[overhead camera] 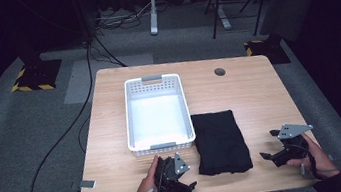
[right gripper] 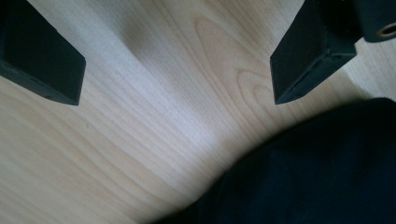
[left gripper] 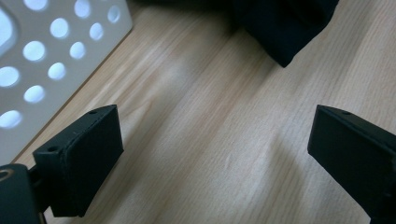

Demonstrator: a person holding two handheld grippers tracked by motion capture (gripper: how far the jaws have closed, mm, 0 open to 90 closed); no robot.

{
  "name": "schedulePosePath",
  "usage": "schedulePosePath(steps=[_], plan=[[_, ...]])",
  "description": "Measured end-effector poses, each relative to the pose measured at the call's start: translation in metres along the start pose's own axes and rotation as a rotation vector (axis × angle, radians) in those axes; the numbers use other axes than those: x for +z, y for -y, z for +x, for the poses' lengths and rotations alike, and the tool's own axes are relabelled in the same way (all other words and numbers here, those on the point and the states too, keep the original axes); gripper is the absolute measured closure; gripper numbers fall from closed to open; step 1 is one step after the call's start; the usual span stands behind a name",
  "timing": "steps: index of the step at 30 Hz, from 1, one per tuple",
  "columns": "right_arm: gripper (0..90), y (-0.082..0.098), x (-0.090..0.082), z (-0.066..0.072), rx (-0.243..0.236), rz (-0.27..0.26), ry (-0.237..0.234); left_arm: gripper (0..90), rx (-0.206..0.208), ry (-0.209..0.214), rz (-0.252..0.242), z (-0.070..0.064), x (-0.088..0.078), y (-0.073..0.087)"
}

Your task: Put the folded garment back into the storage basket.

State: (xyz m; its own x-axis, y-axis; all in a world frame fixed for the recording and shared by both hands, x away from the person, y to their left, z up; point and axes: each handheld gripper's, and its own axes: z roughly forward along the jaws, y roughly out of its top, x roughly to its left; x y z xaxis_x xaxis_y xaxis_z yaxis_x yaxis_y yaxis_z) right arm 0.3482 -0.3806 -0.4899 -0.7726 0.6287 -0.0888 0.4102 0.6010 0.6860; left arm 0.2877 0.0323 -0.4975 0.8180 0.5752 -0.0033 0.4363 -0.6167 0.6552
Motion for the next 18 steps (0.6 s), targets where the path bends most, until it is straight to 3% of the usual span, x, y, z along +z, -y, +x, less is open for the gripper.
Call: schedulePosePath(steps=[18], plan=[[3.9,-0.020,0.004,0.002,-0.037,-0.013,0.022,3.5,0.023,0.035,0.008,-0.007,0.015,-0.022]])
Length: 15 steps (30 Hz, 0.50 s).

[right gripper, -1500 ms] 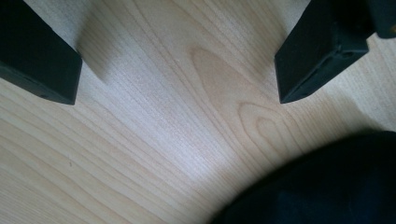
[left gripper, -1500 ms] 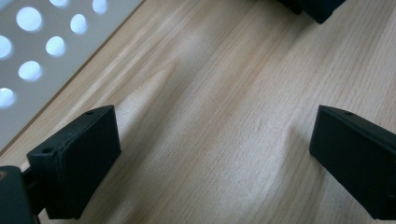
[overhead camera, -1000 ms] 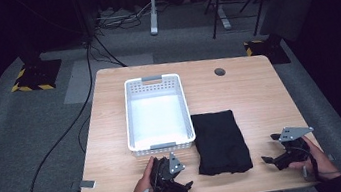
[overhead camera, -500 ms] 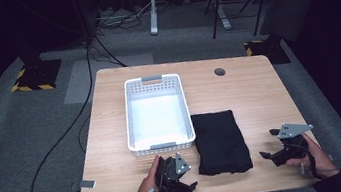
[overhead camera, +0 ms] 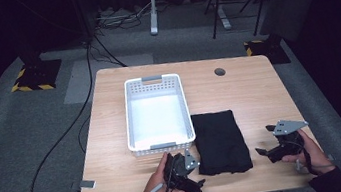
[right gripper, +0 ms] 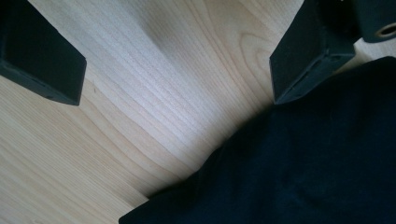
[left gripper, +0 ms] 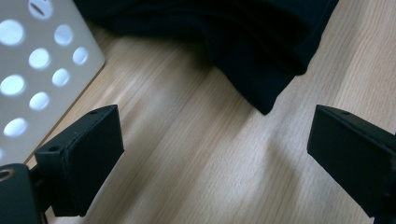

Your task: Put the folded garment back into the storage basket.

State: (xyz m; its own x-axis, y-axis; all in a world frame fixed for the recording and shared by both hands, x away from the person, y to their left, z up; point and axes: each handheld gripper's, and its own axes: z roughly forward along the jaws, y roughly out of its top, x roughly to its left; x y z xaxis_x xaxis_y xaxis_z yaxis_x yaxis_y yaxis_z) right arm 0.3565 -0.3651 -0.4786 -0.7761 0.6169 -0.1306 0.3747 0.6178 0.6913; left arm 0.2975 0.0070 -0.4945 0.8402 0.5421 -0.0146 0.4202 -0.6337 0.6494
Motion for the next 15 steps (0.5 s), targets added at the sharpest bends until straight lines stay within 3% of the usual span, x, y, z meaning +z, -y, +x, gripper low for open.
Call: schedulePosePath(steps=[15], plan=[[3.9,-0.008,0.003,-0.001,-0.005,-0.003,0.002,4.1,-0.003,0.006,-0.008,0.000,0.010,-0.012]])
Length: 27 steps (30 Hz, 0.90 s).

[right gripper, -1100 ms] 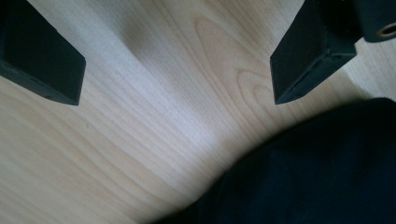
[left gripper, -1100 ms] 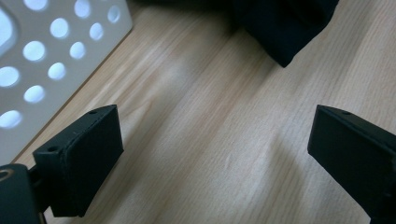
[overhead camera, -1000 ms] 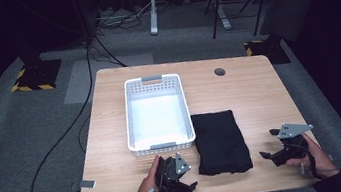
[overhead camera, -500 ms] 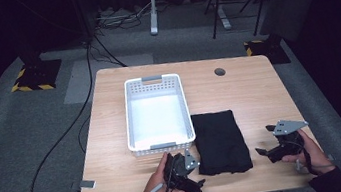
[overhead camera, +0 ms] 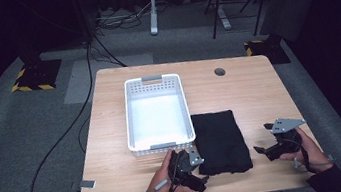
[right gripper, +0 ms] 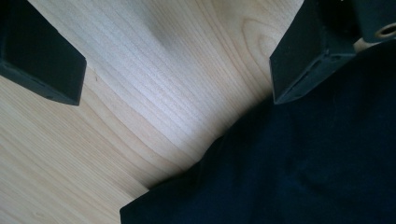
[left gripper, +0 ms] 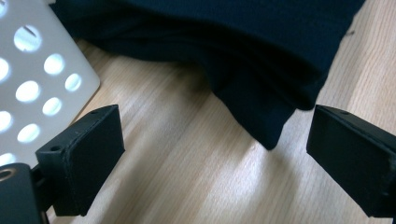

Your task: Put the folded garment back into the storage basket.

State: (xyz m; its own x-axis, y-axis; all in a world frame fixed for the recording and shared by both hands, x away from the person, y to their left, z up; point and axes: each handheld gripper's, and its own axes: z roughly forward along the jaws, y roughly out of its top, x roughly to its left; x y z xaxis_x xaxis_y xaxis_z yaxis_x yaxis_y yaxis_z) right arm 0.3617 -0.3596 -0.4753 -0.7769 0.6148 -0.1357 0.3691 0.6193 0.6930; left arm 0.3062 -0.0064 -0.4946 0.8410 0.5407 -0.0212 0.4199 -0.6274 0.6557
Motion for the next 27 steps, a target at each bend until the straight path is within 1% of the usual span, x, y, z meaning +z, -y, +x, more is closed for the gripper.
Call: schedulePosePath(steps=[7,10,11,14,16,18,25,27], plan=[[3.9,-0.003,0.001,-0.001,0.001,-0.002,0.001,4.1,0.005,0.008,-0.004,-0.003,0.007,-0.007],[3.9,-0.005,0.002,0.000,-0.003,-0.002,-0.002,4.0,0.006,0.004,-0.003,-0.004,0.008,-0.009],[3.9,-0.006,0.003,0.000,-0.004,-0.002,-0.001,4.0,0.003,0.007,-0.007,-0.004,0.010,-0.011],[4.0,-0.008,0.004,0.001,-0.015,0.000,0.018,4.3,-0.001,-0.002,-0.007,-0.004,0.012,-0.012],[4.0,-0.009,0.004,0.001,-0.015,-0.002,0.016,4.5,-0.002,-0.001,-0.008,-0.005,0.013,-0.012],[4.0,-0.009,0.005,0.001,-0.016,-0.003,0.016,4.4,0.005,0.000,-0.005,-0.005,0.013,-0.012],[3.9,-0.014,0.007,0.003,-0.020,-0.014,0.013,4.5,-0.009,0.001,-0.009,-0.007,0.016,-0.013],[4.0,-0.017,0.007,0.004,-0.020,-0.020,0.019,4.5,-0.015,0.002,-0.014,-0.009,0.017,-0.013]])
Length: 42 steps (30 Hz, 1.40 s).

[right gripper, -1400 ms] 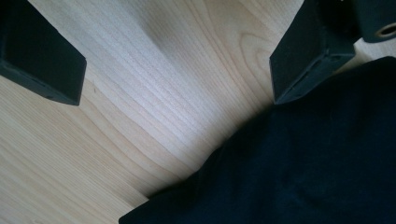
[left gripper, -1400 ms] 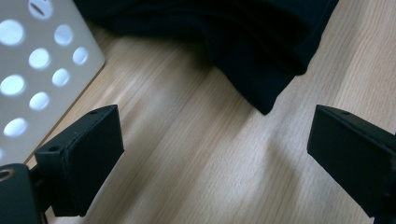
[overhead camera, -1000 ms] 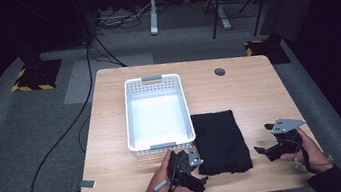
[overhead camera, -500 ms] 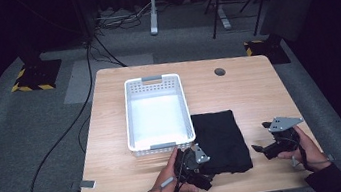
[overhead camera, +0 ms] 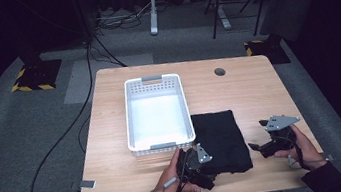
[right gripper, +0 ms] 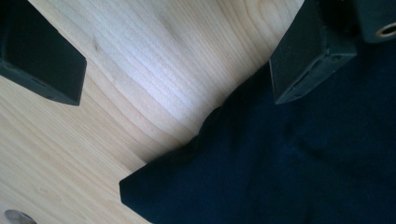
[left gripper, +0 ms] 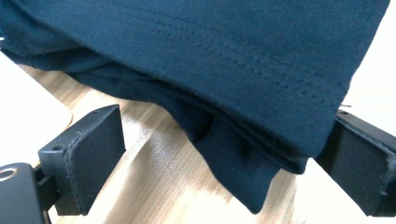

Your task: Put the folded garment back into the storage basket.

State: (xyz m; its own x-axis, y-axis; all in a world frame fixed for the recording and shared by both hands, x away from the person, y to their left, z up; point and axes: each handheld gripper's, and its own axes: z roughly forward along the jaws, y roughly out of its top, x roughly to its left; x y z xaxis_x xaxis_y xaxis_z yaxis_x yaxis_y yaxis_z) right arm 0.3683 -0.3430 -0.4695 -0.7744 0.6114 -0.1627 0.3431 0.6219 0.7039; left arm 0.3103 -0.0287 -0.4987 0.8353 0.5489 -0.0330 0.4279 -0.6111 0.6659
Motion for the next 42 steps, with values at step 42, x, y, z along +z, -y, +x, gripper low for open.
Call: schedulePosePath(steps=[42], plan=[[6.3,-0.026,0.040,0.020,0.034,0.002,-0.084,4.5,-0.006,-0.008,0.003,-0.008,0.019,-0.007]])
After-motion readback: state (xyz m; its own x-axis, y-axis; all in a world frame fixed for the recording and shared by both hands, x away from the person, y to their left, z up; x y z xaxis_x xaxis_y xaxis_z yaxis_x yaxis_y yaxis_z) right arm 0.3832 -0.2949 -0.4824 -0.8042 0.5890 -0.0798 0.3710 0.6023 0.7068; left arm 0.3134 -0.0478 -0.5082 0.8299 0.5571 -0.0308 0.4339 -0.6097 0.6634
